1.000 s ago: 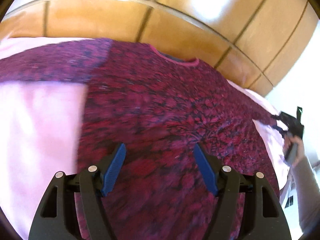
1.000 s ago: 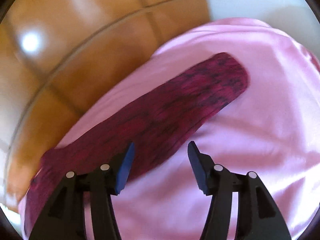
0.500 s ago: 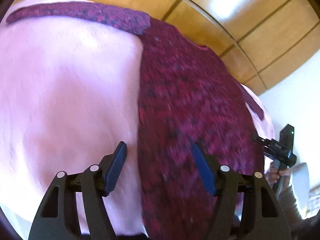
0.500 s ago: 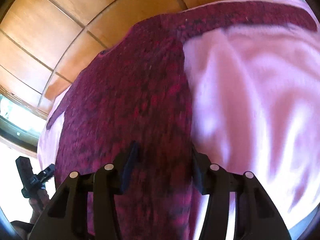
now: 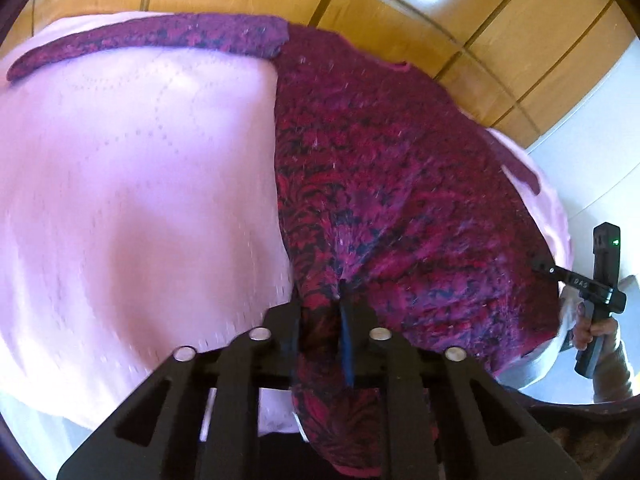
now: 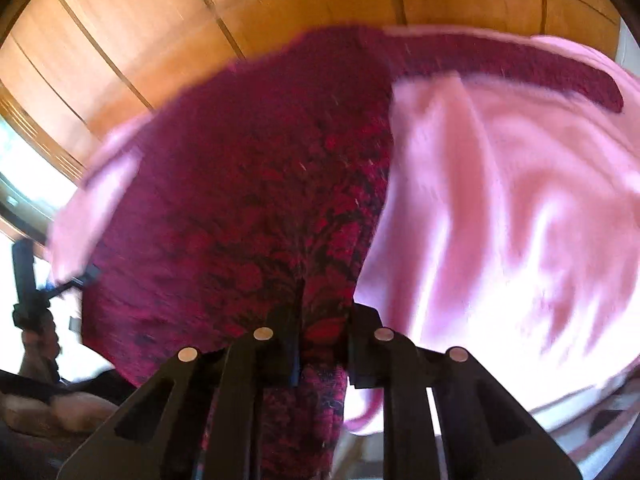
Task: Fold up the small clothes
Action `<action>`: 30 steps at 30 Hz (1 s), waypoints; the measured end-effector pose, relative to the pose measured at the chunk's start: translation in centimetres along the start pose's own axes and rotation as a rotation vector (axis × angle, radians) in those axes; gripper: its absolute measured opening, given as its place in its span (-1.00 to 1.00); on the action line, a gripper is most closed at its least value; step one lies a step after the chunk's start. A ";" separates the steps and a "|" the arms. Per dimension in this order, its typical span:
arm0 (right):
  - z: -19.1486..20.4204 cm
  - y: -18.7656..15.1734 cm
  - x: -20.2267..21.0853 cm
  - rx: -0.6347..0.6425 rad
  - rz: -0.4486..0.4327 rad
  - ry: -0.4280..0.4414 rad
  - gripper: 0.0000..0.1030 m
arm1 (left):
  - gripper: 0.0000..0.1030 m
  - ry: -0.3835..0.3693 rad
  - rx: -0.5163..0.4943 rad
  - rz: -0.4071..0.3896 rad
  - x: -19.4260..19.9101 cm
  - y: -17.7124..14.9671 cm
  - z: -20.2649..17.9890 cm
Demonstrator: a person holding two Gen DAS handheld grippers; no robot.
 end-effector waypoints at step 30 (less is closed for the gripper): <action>-29.2 20.8 -0.9 -0.981 -0.444 -0.051 -0.75 | -0.03 0.013 -0.087 -0.084 -7.1 8.8 -6.2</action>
Point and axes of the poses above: each gripper's, at about its wrist camera, not at the fingertips, and x roughly against the way its jaws point, z to its left, y to its top, the point moved 2 cm from there along -x, roughly the way its jaws point, and after that the axes turned 2 degrees about -x, right-handed, at the moved point
